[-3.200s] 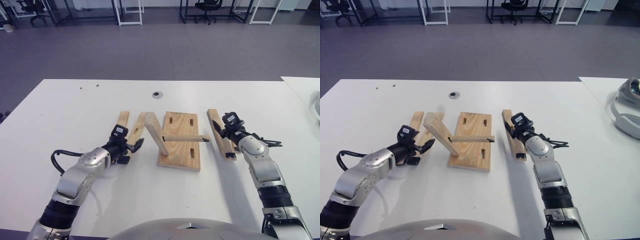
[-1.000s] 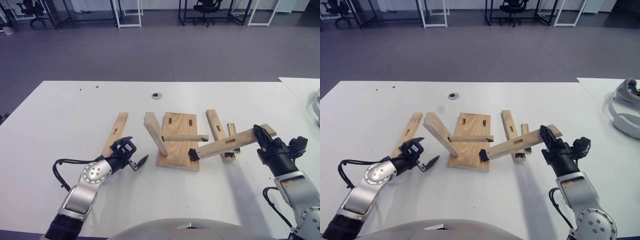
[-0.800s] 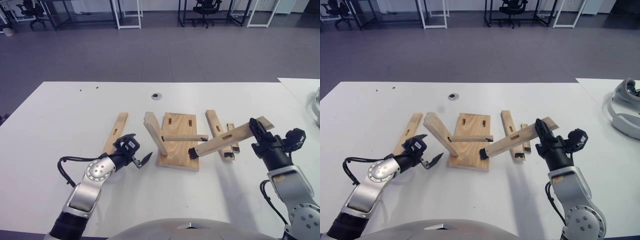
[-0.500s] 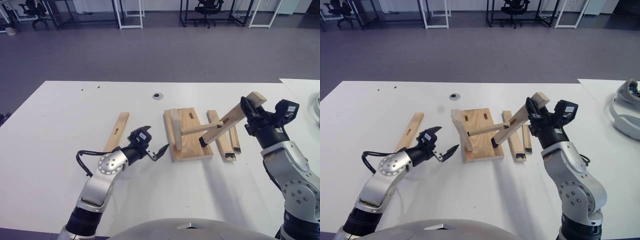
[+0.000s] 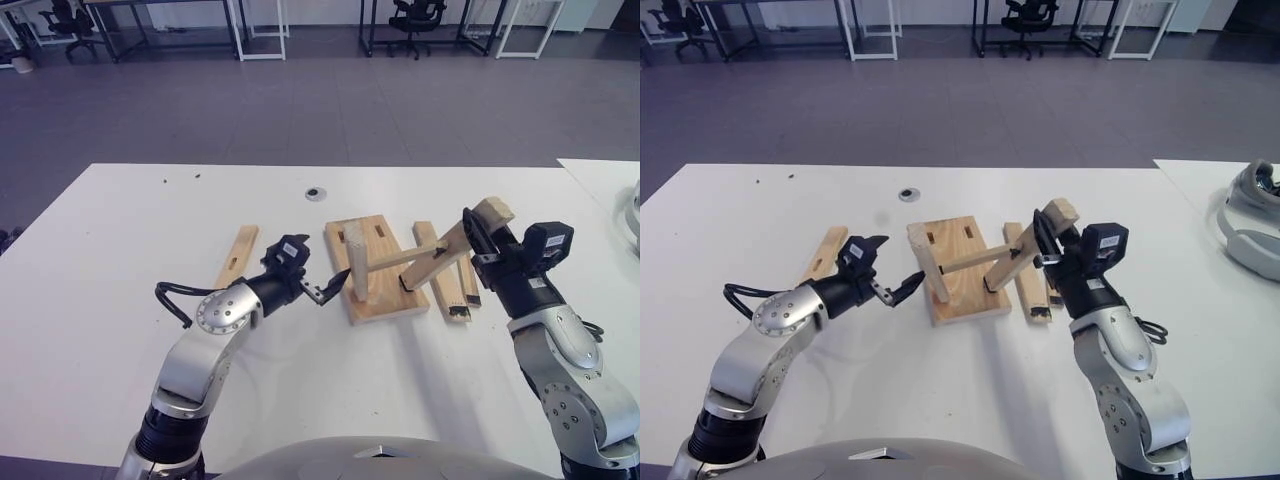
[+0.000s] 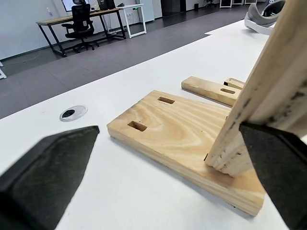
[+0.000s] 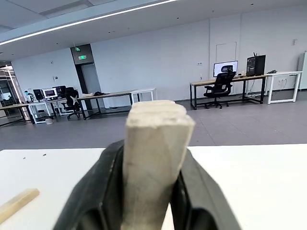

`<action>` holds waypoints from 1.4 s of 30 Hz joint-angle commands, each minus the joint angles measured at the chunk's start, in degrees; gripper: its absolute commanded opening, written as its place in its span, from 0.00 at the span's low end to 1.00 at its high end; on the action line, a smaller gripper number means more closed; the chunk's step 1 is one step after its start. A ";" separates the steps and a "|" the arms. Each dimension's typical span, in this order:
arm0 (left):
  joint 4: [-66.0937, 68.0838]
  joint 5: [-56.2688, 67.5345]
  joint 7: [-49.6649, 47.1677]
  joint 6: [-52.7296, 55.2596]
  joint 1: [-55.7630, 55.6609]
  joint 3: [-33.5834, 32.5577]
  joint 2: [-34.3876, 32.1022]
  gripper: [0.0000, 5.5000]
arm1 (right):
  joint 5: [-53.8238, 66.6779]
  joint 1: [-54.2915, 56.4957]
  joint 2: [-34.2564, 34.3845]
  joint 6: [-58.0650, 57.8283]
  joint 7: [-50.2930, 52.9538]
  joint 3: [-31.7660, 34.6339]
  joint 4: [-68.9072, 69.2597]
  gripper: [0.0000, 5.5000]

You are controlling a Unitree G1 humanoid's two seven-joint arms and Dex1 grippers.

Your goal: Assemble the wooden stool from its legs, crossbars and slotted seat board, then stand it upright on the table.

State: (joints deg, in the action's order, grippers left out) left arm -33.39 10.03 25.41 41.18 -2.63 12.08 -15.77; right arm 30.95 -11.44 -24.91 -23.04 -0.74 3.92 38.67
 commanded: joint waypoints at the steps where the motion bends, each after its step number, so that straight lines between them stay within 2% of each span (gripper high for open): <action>1: -2.59 -0.30 -4.63 4.24 -1.65 3.33 3.83 0.98 | 0.68 -1.07 -0.58 -7.22 -4.84 -6.21 -3.02 0.37; 5: -4.51 -0.54 -9.55 8.66 -3.80 4.92 8.05 0.98 | 2.44 0.89 0.18 -8.66 -7.24 -6.95 -2.36 0.54; 10: -5.14 0.60 -11.29 8.58 -7.00 5.24 10.75 0.98 | 3.59 2.85 -2.09 -10.20 -13.68 -9.37 -0.67 0.74; 13: -5.47 1.67 -11.47 8.31 -9.76 5.09 12.27 0.98 | 3.85 4.54 -4.12 -12.16 -17.89 -11.85 -0.34 0.81; 17: -4.42 1.77 -11.72 7.70 -8.93 3.36 11.18 0.98 | 3.67 3.54 -4.23 -12.04 -18.71 -11.05 -0.61 0.97; 20: -5.27 2.57 -9.72 7.88 -4.12 -1.17 6.49 0.98 | 2.97 2.47 -4.24 -10.88 -18.76 -7.84 -0.74 0.97; 23: -3.43 1.87 -5.70 4.66 2.85 -6.25 -0.92 0.98 | 3.31 1.78 -4.07 -9.51 -19.42 -3.45 -0.08 0.97; 26: -0.73 2.39 -2.18 0.61 6.86 -11.56 -5.63 0.98 | 3.66 1.25 -4.53 -7.72 -21.80 -1.41 1.11 0.97; 29: 1.76 2.96 0.02 -2.66 7.97 -14.10 -7.85 0.98 | 1.47 -3.51 -10.23 -5.33 -30.49 -1.29 -0.05 0.97; 32: 2.65 3.08 4.08 -5.26 9.06 -12.43 -11.14 0.98 | -1.59 -6.29 -16.03 -1.20 -38.87 1.00 -7.15 0.97; 34: 2.62 3.48 6.97 -6.59 9.64 -10.72 -12.76 0.98 | -4.93 -1.29 -16.72 2.69 -40.56 1.84 -17.20 0.97; 38: 5.69 2.59 11.45 -8.82 8.88 -7.35 -15.78 0.98 | -10.06 19.33 -8.41 9.59 -36.80 -0.16 -40.24 0.97; 40: 6.99 2.12 12.92 -9.32 8.01 -6.12 -17.11 0.98 | -12.16 28.67 -3.47 12.22 -38.94 -3.86 -50.61 0.97; 42: 7.95 1.47 14.72 -10.08 7.26 -4.81 -18.82 0.98 | -19.75 32.38 -1.80 20.00 -41.01 -10.20 -59.15 0.97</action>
State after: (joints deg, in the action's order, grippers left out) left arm -26.51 12.74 38.38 31.83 5.64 5.97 -32.37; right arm 17.80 18.01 -27.91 -9.30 -39.96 -0.87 -13.39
